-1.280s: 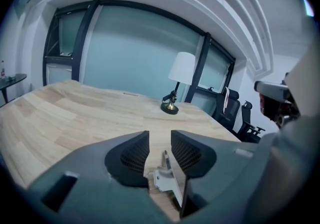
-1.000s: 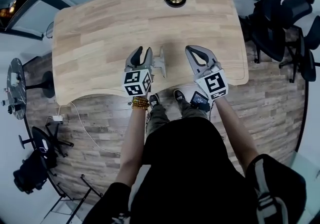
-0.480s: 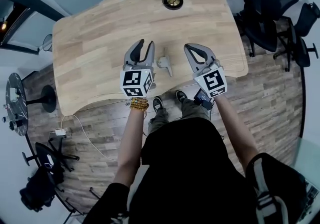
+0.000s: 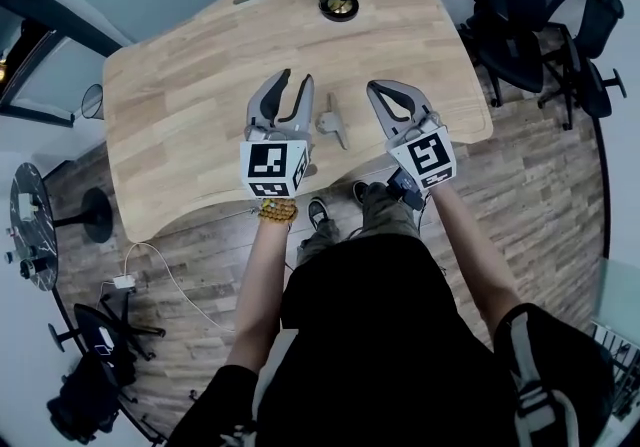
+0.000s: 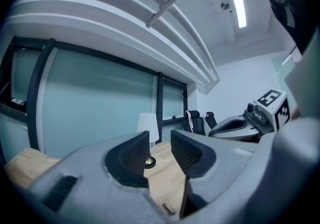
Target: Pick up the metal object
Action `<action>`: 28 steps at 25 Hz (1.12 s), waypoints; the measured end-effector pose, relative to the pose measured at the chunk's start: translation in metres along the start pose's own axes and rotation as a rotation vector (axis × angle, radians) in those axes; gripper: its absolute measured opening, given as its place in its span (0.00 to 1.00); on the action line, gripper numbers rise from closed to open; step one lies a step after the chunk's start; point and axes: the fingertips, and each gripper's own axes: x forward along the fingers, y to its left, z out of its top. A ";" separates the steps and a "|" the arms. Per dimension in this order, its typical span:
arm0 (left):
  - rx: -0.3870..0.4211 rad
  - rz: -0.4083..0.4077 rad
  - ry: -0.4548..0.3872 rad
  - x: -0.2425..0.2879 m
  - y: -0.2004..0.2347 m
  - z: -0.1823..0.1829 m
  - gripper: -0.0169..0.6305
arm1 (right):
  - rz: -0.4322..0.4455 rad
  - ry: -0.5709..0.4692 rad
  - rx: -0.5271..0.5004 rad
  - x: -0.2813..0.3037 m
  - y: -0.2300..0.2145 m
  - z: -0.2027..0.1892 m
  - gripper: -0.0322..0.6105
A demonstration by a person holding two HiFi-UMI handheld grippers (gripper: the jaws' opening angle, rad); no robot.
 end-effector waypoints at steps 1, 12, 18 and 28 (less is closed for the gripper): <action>0.016 -0.007 -0.009 -0.001 -0.002 0.005 0.25 | -0.006 -0.003 -0.001 -0.001 0.000 0.003 0.05; 0.144 -0.013 -0.140 -0.017 -0.018 0.044 0.22 | -0.061 -0.064 0.032 -0.012 -0.002 0.033 0.05; 0.133 0.004 -0.201 -0.032 -0.019 0.064 0.21 | -0.065 -0.108 -0.003 -0.017 0.007 0.057 0.05; 0.119 0.030 -0.254 -0.060 -0.026 0.075 0.17 | -0.100 -0.159 0.008 -0.026 0.018 0.080 0.05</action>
